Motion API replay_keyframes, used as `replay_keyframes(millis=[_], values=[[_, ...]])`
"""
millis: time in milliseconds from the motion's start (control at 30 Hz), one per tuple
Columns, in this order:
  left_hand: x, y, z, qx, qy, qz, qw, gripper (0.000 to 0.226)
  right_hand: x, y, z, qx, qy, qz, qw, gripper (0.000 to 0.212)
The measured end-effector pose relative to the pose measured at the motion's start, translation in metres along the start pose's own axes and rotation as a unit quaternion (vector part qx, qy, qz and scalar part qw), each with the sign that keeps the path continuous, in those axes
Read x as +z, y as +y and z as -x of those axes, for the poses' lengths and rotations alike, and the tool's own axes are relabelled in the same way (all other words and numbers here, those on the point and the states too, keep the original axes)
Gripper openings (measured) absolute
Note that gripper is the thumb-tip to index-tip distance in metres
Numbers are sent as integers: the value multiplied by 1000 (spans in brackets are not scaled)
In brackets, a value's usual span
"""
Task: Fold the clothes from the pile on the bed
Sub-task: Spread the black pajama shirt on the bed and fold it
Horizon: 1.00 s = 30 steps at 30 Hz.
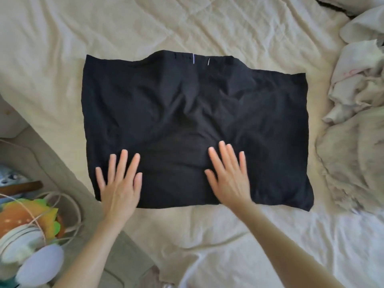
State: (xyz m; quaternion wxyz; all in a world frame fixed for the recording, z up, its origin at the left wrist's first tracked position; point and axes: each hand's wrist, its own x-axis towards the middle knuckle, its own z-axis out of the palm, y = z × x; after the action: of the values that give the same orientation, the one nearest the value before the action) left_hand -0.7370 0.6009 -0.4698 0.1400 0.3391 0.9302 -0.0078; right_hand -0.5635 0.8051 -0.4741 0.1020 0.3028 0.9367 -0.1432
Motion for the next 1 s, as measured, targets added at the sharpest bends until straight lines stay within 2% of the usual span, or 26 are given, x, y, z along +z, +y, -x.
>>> replay_keyframes(millis=[67,100,133,167,200,233,267,300,333,367,400,467,533,600,633,700,767,800,900,1000], values=[[-4,-24,8,-59,27,35,997,49,-7,22,1,65,-28,9,997,58],[-7,-33,13,-117,43,75,989,50,-10,22,2,80,-22,6,997,58],[-8,-38,20,-196,54,134,970,53,-13,16,6,81,-9,-2,997,58],[-10,-41,28,-290,54,212,932,57,-15,4,11,69,11,-11,998,57],[-12,-41,34,-387,40,303,870,61,-14,-10,19,45,28,-17,998,56],[-17,-38,39,-476,9,407,779,63,-11,-25,28,17,39,-21,999,54],[-20,-35,41,-536,-34,515,668,62,-7,-39,38,-6,32,-22,999,53],[-21,-32,43,-562,-75,607,556,61,-3,-51,48,-20,16,-21,999,52],[-21,-29,45,-563,-100,669,475,64,0,-59,56,-23,-4,-20,1000,52],[-21,-26,44,-553,-111,708,425,65,3,-65,63,-19,-25,-20,999,54],[-22,-22,42,-547,-107,727,402,64,6,-67,67,-12,-50,-22,998,55],[-26,-11,35,-548,-93,740,379,58,9,-65,71,-7,-82,-42,996,55],[-31,-1,30,-564,-43,727,389,51,10,-58,69,-14,-109,-100,989,54],[-42,14,26,-554,53,706,438,43,2,-53,69,12,-108,-210,972,51],[-49,24,28,-534,103,691,476,42,-6,-51,70,39,-101,-285,952,50],[-70,50,33,-456,186,633,596,41,-28,-43,74,132,-102,-444,880,47],[-92,86,36,-312,253,567,719,36,-50,-28,81,212,-96,-572,787,42],[-100,107,36,-234,274,543,759,30,-59,-17,86,238,-85,-615,747,38],[-111,182,34,-62,268,498,823,17,-83,25,98,275,-34,-705,653,34],[-101,257,38,97,179,440,874,21,-96,76,103,293,25,-774,561,53]])
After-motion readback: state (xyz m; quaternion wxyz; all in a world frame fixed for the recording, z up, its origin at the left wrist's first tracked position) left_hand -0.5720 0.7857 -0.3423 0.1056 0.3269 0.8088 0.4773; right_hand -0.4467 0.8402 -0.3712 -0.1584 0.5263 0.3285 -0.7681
